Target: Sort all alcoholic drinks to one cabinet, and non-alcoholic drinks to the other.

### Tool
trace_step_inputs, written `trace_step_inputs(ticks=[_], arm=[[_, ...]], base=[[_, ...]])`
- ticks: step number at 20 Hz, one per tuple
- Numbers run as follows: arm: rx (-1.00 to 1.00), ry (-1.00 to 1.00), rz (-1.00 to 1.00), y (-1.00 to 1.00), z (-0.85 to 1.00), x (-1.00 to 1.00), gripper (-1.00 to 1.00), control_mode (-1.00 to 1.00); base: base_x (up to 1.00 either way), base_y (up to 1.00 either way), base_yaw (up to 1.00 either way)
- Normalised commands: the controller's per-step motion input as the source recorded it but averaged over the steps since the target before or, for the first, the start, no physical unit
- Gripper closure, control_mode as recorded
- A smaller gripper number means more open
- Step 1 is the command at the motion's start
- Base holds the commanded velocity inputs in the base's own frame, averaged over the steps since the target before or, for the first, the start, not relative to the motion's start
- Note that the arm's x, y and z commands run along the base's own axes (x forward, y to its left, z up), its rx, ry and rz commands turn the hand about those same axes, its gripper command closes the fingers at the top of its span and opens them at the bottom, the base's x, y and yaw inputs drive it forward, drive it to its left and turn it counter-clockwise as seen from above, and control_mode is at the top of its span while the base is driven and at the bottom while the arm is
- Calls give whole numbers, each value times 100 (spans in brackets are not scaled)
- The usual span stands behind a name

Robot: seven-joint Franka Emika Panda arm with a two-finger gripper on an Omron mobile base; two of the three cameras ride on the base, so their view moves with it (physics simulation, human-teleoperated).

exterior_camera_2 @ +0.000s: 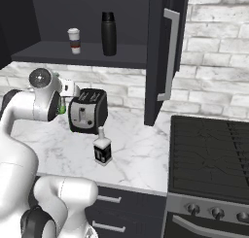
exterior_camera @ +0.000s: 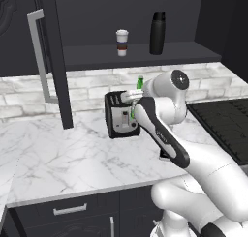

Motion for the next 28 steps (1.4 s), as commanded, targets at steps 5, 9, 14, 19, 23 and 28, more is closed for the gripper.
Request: trace_step_inputs(ticks=[5, 9, 14, 19, 23, 28], arm=[[1, 0, 0, 0, 39, -22, 100, -100], [0, -1, -1, 0, 30, -23, 100, -100], [-3, -4, -1, 0, 19, -27, 100, -100], [-3, -3, -2, -6, 26, -18, 100, -100], [0, -2, -2, -17, 33, -12, 100, -100], [0, -3, -2, -20, 30, -12, 100, -100]], base=[[0, 0, 0], [0, 0, 0], [0, 0, 0], [0, 0, 0], [0, 0, 0], [0, 0, 0]])
